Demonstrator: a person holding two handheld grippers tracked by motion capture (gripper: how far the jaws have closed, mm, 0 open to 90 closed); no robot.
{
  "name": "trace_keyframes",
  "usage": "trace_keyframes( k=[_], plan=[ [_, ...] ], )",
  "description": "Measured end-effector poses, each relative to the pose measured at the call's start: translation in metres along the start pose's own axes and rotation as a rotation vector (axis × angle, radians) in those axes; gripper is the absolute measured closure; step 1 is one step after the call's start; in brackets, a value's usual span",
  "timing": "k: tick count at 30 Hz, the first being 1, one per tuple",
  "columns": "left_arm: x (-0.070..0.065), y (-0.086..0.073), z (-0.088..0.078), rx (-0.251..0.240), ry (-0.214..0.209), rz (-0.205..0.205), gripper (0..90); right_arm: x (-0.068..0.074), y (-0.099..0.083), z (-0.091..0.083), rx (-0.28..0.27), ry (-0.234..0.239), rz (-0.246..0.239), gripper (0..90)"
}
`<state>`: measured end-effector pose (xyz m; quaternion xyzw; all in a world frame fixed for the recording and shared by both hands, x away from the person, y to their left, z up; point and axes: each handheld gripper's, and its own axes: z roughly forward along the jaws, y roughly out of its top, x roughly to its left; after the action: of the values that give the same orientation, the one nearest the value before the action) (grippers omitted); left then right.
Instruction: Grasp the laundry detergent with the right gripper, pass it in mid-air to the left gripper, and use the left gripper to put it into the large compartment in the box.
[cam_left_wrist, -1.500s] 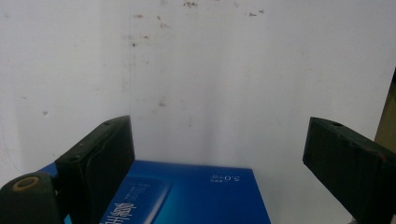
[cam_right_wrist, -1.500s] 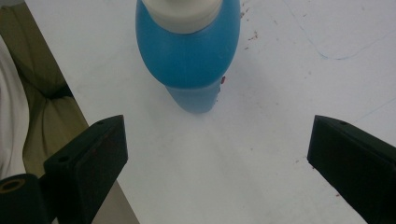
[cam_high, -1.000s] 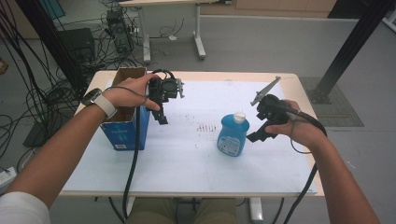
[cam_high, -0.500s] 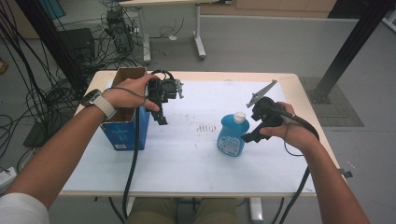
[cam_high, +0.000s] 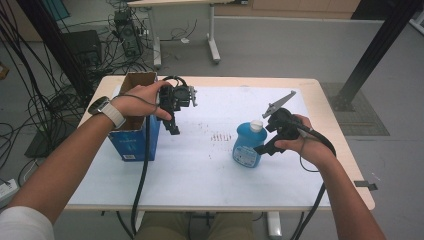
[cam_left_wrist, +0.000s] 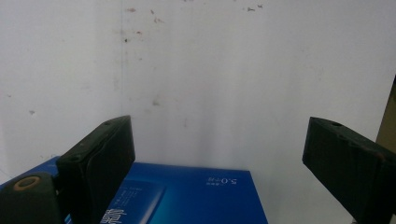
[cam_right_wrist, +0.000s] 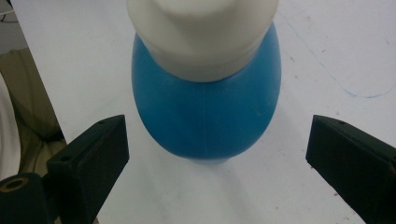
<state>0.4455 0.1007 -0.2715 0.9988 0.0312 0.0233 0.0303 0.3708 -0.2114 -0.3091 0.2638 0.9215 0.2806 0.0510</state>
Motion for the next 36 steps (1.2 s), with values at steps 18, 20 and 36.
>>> trace_keyframes(
  k=[18,20,36],
  plan=[
    [0.000,0.002,0.004,-0.008,-0.004,-0.002,9.6,0.002,-0.009,0.010,-0.057,-0.018,0.009,7.2],
    [0.000,0.002,0.004,-0.005,-0.004,-0.002,9.6,0.002,-0.010,0.011,-0.066,-0.022,0.014,7.6],
    [0.000,0.002,0.004,-0.007,-0.003,-0.003,9.6,0.004,-0.012,0.016,-0.096,-0.035,0.021,8.5]
  ],
)
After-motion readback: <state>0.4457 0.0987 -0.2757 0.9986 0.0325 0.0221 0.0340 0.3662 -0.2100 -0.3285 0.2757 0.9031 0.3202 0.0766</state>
